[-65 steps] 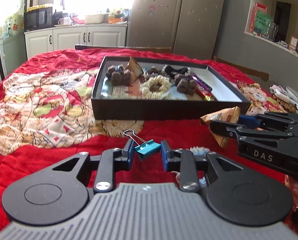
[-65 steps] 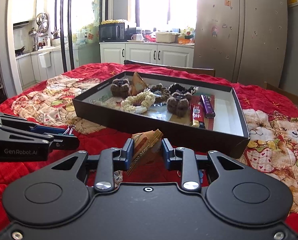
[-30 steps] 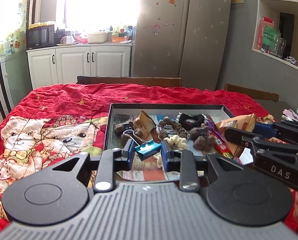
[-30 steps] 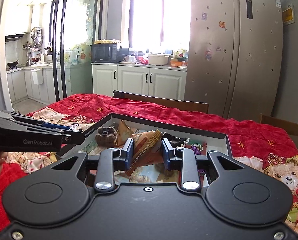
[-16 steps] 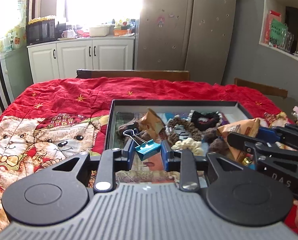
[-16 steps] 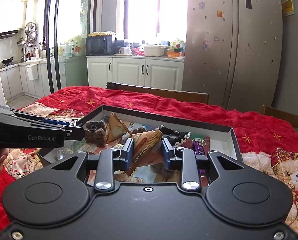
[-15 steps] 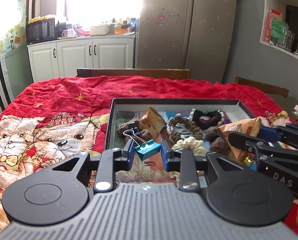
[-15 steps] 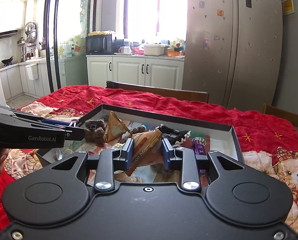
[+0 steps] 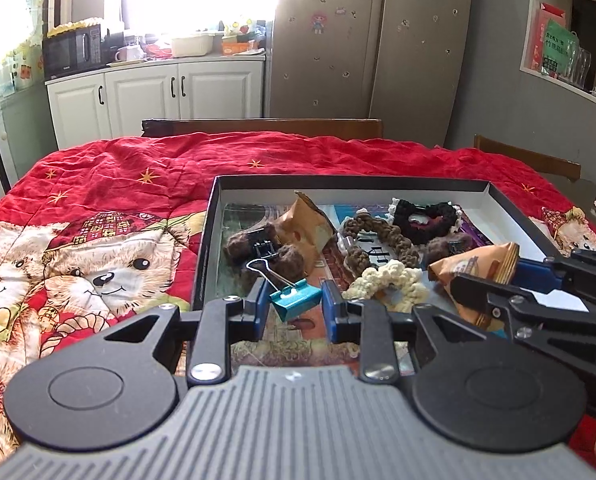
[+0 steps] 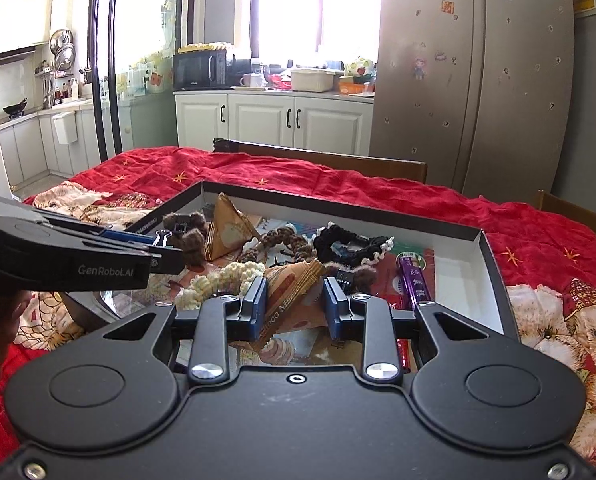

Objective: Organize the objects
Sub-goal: 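Carry the binder clip and snack packet in both grippers over the black box, then lower the binder clip and snack packet into the box and open the grippers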

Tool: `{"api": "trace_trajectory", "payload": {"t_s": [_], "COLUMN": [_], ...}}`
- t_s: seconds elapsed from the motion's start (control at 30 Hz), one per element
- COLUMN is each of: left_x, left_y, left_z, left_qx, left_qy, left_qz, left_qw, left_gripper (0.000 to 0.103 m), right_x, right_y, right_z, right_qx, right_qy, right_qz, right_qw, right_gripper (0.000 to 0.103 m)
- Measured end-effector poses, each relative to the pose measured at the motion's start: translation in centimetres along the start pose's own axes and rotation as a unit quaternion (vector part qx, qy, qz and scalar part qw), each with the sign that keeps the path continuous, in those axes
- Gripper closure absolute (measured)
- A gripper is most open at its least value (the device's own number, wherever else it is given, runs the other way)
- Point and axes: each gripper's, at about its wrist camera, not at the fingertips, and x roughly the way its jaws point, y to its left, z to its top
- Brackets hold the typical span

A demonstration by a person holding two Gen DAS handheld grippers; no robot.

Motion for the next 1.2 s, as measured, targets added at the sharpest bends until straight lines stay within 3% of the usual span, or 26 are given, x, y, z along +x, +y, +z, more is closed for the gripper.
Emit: {"api": "trace_trajectory", "payload": {"t_s": [1.2], "left_x": [1.6], "left_y": [-1.0], "left_z": [-1.1], "left_qx": [0.027], "left_qy": [0.02], "left_qz": [0.0], "left_qw": [0.9994], "left_gripper": [0.071], "right_x": [1.8], "right_y": [-0.1], "right_z": [-0.9], "right_qx": [-0.001], "right_qy": [0.037], "right_qz": [-0.002], "right_qw": [0.999], "right_gripper": [0.074]}}
